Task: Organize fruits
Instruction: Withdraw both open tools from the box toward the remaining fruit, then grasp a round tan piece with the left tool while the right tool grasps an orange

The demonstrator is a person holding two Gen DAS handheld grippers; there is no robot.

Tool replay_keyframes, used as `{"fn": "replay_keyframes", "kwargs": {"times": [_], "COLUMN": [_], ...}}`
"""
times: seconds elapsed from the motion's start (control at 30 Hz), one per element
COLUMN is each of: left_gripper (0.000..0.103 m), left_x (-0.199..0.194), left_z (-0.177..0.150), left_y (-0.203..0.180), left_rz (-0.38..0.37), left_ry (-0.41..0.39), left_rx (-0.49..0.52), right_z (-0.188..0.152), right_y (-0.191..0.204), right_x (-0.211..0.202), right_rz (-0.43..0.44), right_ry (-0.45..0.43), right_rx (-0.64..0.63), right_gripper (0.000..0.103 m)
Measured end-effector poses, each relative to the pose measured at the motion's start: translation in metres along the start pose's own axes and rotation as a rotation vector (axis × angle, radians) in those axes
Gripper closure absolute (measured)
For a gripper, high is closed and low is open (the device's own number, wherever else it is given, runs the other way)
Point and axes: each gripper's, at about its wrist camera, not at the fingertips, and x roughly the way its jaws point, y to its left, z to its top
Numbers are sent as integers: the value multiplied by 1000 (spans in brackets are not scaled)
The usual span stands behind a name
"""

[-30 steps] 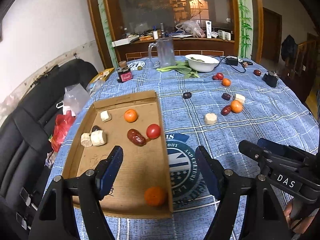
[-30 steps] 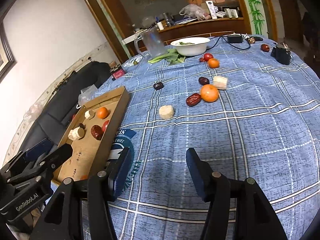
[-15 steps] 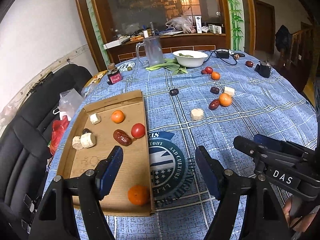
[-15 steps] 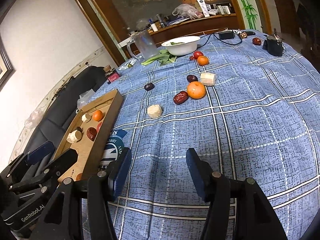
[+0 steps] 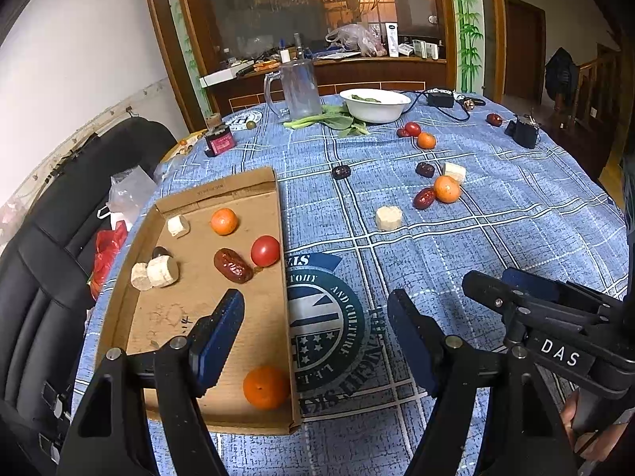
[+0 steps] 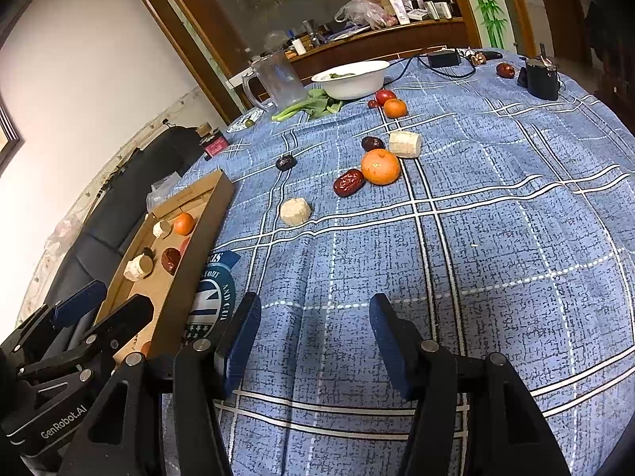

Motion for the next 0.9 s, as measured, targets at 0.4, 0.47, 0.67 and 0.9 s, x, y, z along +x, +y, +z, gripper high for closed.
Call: {"fn": "replay_keyframes", "kwargs": {"times": [0.4, 0.47, 0.67, 0.9], "left_gripper": [29, 29, 29, 29], "left_x": [19, 23, 33, 47], "left_z": [5, 7, 11, 24], "left_y": [8, 10, 12, 5], "left_rz": [-41, -60, -99, -170], "left_ry": [23, 38, 57, 94], "left_rx": [-20, -35, -57, -65], "right_z": [10, 16, 45, 79], "right_y": [-22, -30, -44, -51], "right_x": [1, -2, -5, 20], "right_rz": [-47, -62, -133, -133], "right_ry": [17, 17, 25, 40], "right_rx": [29, 38, -8, -14], "right_gripper": [42, 42, 41, 41]}}
